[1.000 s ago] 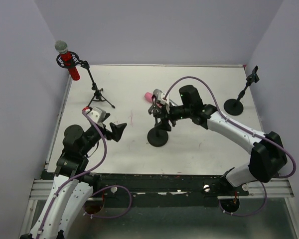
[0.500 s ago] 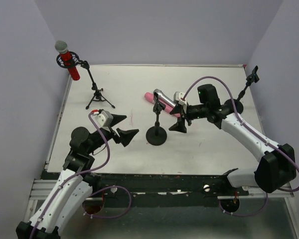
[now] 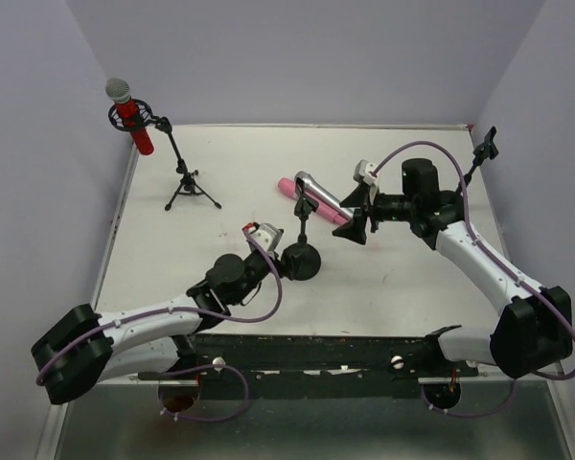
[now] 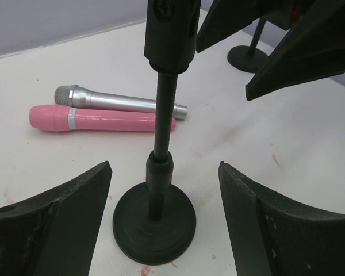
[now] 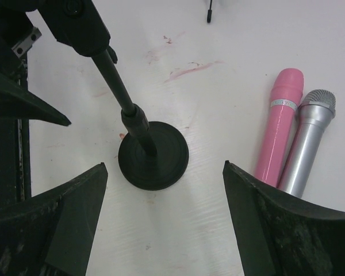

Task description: Attach the microphones to the stand

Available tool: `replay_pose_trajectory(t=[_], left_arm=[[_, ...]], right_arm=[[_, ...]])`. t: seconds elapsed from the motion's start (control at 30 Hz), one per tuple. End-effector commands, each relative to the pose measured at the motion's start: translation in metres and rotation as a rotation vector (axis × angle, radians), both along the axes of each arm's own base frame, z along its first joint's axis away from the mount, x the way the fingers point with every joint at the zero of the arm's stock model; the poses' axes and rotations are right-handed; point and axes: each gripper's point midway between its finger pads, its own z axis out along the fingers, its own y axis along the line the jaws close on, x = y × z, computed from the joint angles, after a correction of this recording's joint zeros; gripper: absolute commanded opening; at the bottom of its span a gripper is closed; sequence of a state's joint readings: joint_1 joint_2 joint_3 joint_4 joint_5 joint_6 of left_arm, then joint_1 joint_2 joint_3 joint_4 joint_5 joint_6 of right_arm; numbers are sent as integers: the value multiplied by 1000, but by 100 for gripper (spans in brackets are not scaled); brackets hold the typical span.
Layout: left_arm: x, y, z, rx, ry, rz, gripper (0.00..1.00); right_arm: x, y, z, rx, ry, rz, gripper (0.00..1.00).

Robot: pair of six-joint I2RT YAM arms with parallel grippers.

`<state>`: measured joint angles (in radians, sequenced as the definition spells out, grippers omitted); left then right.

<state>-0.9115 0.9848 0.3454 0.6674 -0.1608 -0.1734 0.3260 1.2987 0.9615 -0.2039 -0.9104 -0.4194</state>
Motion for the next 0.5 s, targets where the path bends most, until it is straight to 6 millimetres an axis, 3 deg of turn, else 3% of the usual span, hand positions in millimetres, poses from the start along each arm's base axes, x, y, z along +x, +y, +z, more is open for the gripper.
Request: replay_pose_trajectory(t=[0.0,0.23,0.47], left_arm=[[29,8,38,-90,-165,246,81],[50,-12,26,-41,-193,333,69],[58,-26,26,-23,-230,374,60]], right_arm=[[4,-1,12,25,-33,-28,89],[2,-1,11,23,-39,-24,89],[3,-1,7,19,-30,-24,89]])
